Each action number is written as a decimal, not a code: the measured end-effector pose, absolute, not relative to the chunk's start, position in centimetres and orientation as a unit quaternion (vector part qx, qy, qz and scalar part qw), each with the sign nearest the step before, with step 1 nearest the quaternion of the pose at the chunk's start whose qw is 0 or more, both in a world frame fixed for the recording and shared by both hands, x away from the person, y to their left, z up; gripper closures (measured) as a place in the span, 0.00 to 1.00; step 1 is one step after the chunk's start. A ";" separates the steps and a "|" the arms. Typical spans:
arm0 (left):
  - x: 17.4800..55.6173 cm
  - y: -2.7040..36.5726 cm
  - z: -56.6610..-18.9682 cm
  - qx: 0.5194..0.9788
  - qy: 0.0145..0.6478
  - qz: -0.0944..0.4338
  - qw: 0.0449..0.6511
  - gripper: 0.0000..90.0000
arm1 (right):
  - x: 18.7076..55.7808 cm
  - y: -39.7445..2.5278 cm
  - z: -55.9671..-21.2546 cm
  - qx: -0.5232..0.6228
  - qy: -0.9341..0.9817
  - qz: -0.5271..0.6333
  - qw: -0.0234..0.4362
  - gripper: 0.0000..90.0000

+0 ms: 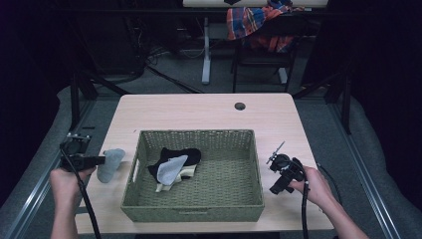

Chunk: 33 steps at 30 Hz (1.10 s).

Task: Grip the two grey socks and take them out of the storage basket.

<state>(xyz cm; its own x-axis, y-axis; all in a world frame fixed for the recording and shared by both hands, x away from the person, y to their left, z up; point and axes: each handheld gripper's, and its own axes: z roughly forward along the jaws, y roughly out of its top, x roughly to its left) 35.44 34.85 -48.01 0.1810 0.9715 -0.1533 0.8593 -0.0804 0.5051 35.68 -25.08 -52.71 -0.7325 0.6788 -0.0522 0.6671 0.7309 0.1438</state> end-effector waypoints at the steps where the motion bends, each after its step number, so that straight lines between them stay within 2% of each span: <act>1: 35.4 34.8 -48.0 0.726 0.630 0.112 0.251 0.95 | 35.7 -25.1 -52.7 0.362 0.929 0.058 0.051 0.09; 10: 36.4 33.6 -50.0 0.744 0.624 0.082 0.223 0.95 | 35.7 -25.1 -52.7 0.362 0.929 0.057 0.051 0.09; 15: 36.6 33.5 -50.4 0.751 0.620 0.073 0.213 0.88 | 35.7 -25.1 -52.7 0.362 0.929 0.056 0.051 0.09; 17: 36.5 33.6 -50.2 0.751 0.620 0.066 0.217 0.82 | 35.7 -25.1 -52.7 0.362 0.929 0.057 0.050 0.09; 21: 36.3 34.0 -49.2 0.733 0.634 0.069 0.238 0.55 | 35.7 -25.0 -52.7 0.362 0.929 0.055 0.052 0.09; 26: 35.8 33.5 -47.0 0.723 0.631 0.104 0.263 0.30 | 35.7 -25.1 -52.7 0.362 0.929 0.057 0.050 0.09; 29: 35.6 32.9 -46.1 0.726 0.621 0.117 0.271 0.19 | 35.7 -25.1 -52.7 0.362 0.929 0.057 0.050 0.09; 33: 35.2 31.0 -44.1 0.740 0.593 0.140 0.286 0.17 | 35.7 -25.1 -52.7 0.362 0.929 0.057 0.050 0.09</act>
